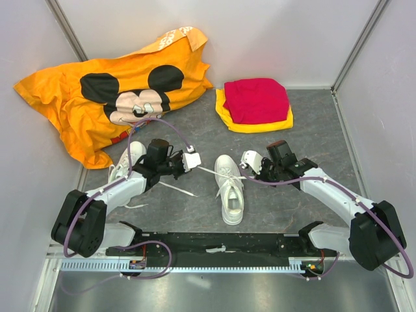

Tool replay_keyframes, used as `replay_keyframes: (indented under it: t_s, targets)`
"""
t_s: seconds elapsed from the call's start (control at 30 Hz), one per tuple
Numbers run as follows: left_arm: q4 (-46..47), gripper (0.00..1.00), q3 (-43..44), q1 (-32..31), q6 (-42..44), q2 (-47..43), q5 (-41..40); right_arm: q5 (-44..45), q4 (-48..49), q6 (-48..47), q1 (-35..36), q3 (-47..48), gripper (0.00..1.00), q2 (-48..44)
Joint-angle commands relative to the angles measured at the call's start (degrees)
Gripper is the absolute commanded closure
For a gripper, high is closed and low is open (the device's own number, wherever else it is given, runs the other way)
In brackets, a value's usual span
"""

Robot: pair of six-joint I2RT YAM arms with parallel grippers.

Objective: Tie the shoes

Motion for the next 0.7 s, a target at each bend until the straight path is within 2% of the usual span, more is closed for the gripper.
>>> replay_keyframes:
  t_s: [0.0, 0.27, 0.47, 0.67]
  targets:
    - [0.41, 0.98, 1.95, 3.40, 4.37, 0.45, -5.87, 9.43, -3.99, -0.93, -1.50, -1.14, 1.00, 1.01]
    - [-5.83, 0.98, 4.23, -1.34, 0.52, -2.36, 0.11, 2.31, -2.85, 3.82, -0.09, 4.31, 1.00, 4.97]
    - [-7.68, 0.98, 4.68, -5.30, -7.03, -2.28, 0.03, -4.63, -1.45, 5.66, 0.17, 7.48, 1.00, 5.85]
    - [-6.28, 0.98, 4.67, -9.78, -14.07, 1.06, -3.74, -10.17, -0.30, 4.70, 0.87, 8.89, 1.00, 8.83]
